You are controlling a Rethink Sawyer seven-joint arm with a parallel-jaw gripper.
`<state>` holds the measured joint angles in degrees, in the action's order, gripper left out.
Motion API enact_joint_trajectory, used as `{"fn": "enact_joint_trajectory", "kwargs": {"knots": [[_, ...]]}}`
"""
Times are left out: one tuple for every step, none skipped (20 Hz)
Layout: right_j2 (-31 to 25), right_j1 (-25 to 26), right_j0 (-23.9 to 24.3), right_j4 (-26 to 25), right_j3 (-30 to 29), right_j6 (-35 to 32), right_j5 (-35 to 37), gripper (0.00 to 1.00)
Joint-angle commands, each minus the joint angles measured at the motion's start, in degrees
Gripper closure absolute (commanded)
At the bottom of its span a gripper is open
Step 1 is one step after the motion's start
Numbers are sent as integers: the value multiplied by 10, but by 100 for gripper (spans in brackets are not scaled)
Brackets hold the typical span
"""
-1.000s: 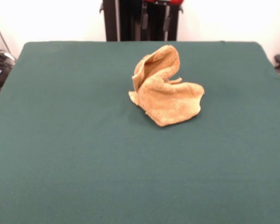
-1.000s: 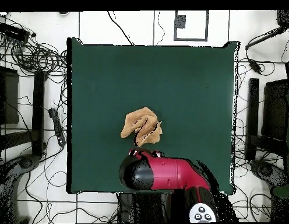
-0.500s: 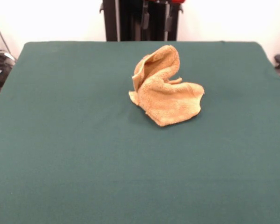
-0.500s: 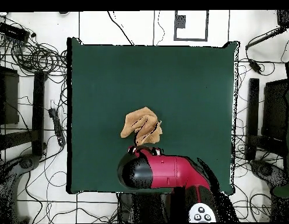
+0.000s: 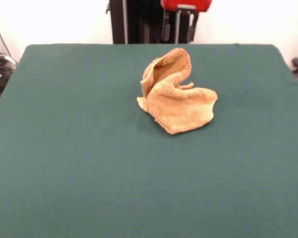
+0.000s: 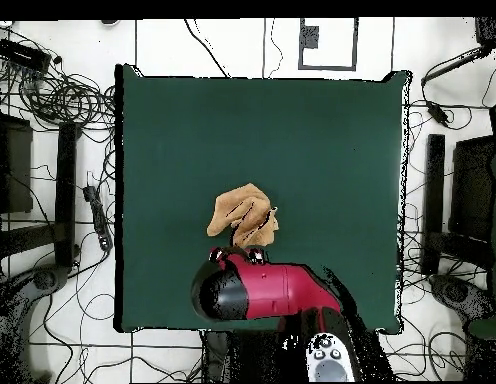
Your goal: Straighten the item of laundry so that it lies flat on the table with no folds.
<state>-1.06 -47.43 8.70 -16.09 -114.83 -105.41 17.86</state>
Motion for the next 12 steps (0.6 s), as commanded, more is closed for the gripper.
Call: {"fn": "enact_joint_trajectory", "kwargs": {"knots": [[-42, 131, -1, 19, 11, -98, -93, 0], [-43, 140, 2, 20, 13, -97, -100, 0], [-44, 147, 5, 21, 13, -96, -104, 0], [-41, 152, 4, 20, 14, -97, -112, 0], [-39, 154, 4, 21, 13, -98, -118, 0], [-34, 155, 1, 23, 13, -101, -120, 0], [-30, 154, -1, 25, 12, -102, -120, 0], [-26, 152, -3, 26, 9, -104, -122, 0], [-22, 150, -5, 27, 5, -105, -123, 0], [-17, 146, -7, 30, 6, -105, -116, 0], [-16, 141, -5, 30, 4, -102, -110, 0], [-14, 138, -6, 34, 5, -102, -99, 0]]}}
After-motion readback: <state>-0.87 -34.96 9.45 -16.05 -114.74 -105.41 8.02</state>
